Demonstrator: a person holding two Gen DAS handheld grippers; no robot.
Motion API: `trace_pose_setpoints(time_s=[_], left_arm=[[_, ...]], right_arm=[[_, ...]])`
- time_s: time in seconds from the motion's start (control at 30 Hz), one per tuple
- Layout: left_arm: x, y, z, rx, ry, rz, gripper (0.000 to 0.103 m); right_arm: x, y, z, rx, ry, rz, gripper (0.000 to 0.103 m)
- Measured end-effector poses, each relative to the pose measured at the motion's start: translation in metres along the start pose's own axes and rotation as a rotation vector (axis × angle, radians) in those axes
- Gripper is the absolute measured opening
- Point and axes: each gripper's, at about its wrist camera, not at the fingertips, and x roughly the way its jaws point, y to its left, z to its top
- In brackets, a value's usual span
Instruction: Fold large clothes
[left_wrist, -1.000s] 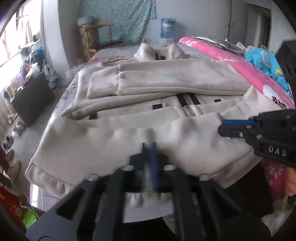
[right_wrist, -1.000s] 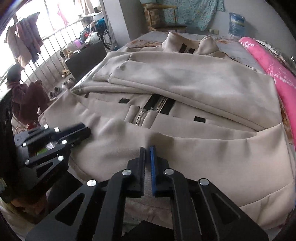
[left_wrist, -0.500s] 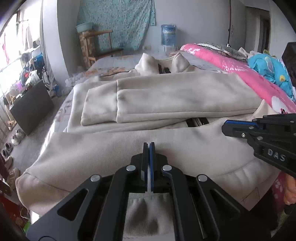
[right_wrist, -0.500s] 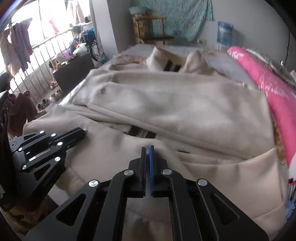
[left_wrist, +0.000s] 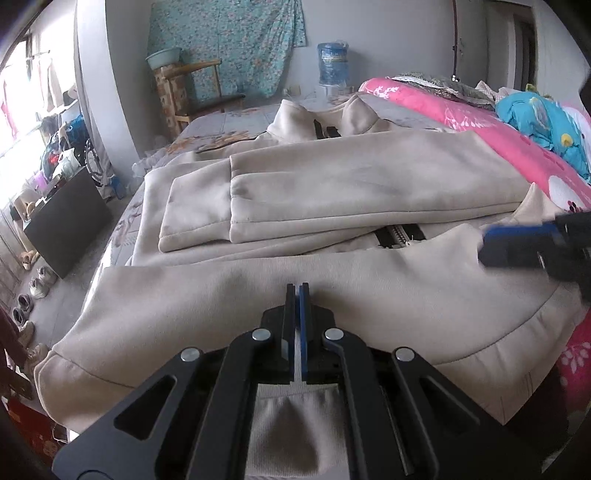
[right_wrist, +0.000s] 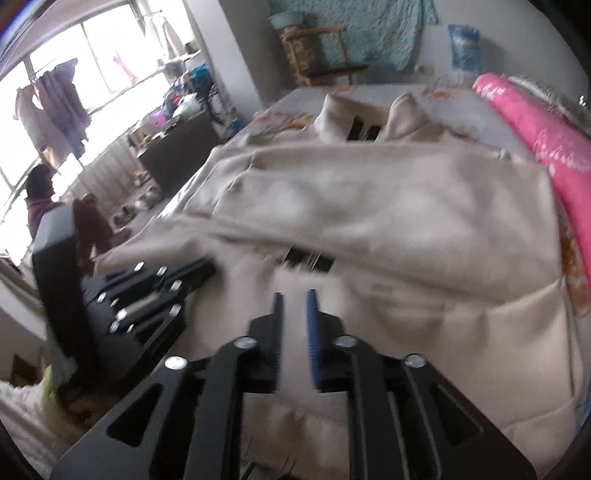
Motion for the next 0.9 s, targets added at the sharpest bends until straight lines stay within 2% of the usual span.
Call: trace_pose_setpoints(time_s=[0.13,0.23,0.3,0.43,0.5,0.57,0.63,0.7,0.73,0.8,0.83,0.9], left_arm=[[0.002,0.001,0.002,-0.013,0.004,0.000,0.001],[0.003,0.002,0.002,-0.020,0.003,-0.006,0.001],[0.002,0.005,0.003,-0.028,-0.001,-0.022,0.002],[-0.009,0.020,0.002,-0.099,0.000,-0.126,0.002],[-0.022,0.022,0.004,-0.128,-0.029,-0.207,0.008],[-0.027,0.012,0.005,-0.131,-0.029,-0.311,0.013],[-0.022,-0.004,0.005,-0.118,0.003,-0.369,0.013],[-0.011,-0.021,0.003,-0.083,0.049,-0.362,0.013],[-0.007,-0.029,0.002,-0.060,0.043,-0.315,0.013],[-0.008,-0.035,0.003,-0.029,0.030,-0.285,0.013],[-0.007,-0.034,0.003,-0.036,0.034,-0.278,0.013],[-0.004,-0.031,0.003,-0.053,0.040,-0.281,0.013]], right_arm=[[0.009,0.015,-0.009,-0.059,0.049,0.025,0.017],[0.026,0.022,-0.012,-0.129,0.058,-0.092,0.021],[0.028,0.019,-0.009,-0.132,0.029,-0.109,0.026],[0.029,0.001,-0.003,-0.069,0.002,-0.099,0.024],[0.030,-0.004,-0.003,-0.053,-0.022,-0.092,0.023],[0.031,-0.006,-0.003,-0.042,-0.043,-0.092,0.023],[0.032,-0.006,-0.001,-0.037,-0.056,-0.096,0.023],[0.031,-0.011,0.001,-0.006,-0.046,-0.067,0.023],[0.027,-0.016,0.003,0.024,-0.037,-0.045,0.023],[0.009,-0.027,0.002,0.066,-0.063,-0.043,0.028],[-0.009,-0.035,0.000,0.085,-0.097,-0.056,0.031],[-0.032,-0.048,-0.006,0.098,-0.125,-0.114,0.045]])
